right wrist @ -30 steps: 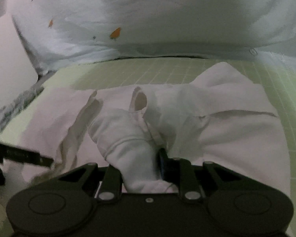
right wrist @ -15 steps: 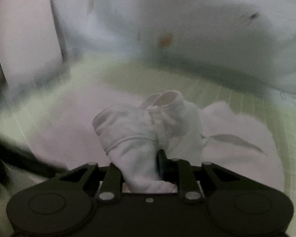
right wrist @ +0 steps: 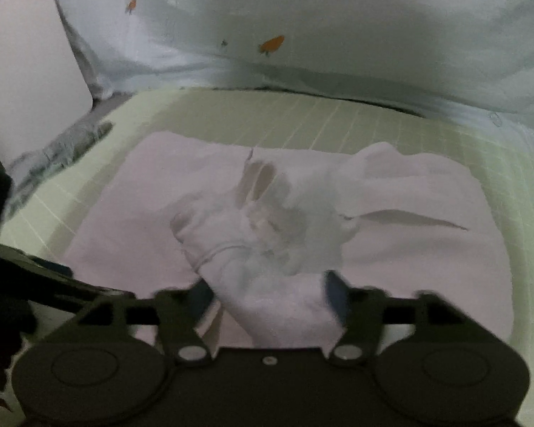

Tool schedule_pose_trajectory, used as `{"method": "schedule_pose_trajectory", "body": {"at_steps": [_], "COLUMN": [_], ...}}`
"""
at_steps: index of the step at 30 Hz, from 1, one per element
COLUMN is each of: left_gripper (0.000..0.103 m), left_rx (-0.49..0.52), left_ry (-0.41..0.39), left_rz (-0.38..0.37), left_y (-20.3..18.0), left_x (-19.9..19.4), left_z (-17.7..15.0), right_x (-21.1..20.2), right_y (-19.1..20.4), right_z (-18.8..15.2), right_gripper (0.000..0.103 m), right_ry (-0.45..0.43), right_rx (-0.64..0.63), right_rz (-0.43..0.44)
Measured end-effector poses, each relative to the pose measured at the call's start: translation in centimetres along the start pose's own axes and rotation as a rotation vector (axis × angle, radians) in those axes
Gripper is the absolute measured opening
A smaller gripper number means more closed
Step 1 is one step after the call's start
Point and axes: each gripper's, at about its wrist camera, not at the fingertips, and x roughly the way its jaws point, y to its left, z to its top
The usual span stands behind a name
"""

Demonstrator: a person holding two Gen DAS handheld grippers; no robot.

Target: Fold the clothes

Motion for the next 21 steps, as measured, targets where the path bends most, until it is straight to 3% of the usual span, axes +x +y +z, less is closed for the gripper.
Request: {"method": "schedule_pose_trajectory", "body": {"at_steps": [2,5,11,15,17,21], "left_gripper": [0.103,0.103,0.103,0.103,0.103,0.103], "left_rx": [-0.025,-0.075,-0.043,0.017,0.052,0.085], "left_ry": [-0.004,-0.027,-0.119,-0.145,-0.145,-0.091], "left_rz": [-0.014,-0.056,-0.106,-0.129,-0.131,-0.055], "left_y": [0.1,0.4,-1.8,-5.0,-6.6,-8.9], "left_x": [-0.5,-1.6,-4.3,-4.7,-4.3,-1.9], "left_z": [0.1,0.6,2.3,3.4,3.9,5.1], "right_x": [-1.7,-3.1,-2.9,-2.3,-2.0,-0.7], "right_y": [-1.1,-2.5,-8.6,-12.3,-14.1,-16.0], "right_z": [-0.3,-0.4,-1.4,-2.4,-2.9,-3.2], "right_gripper": [0.081,0.097,0.099,0.101,0.101,0.101], "right_ry": [-0.036,-0.085,-0.065,-0.033,-0.022,-0.006], "right_rx": [0.041,0.076,0.231,0.307,0.358,0.416], "right_rz": [0.038,-0.037,-0.209,-0.262,-0.255,-0.197]}}
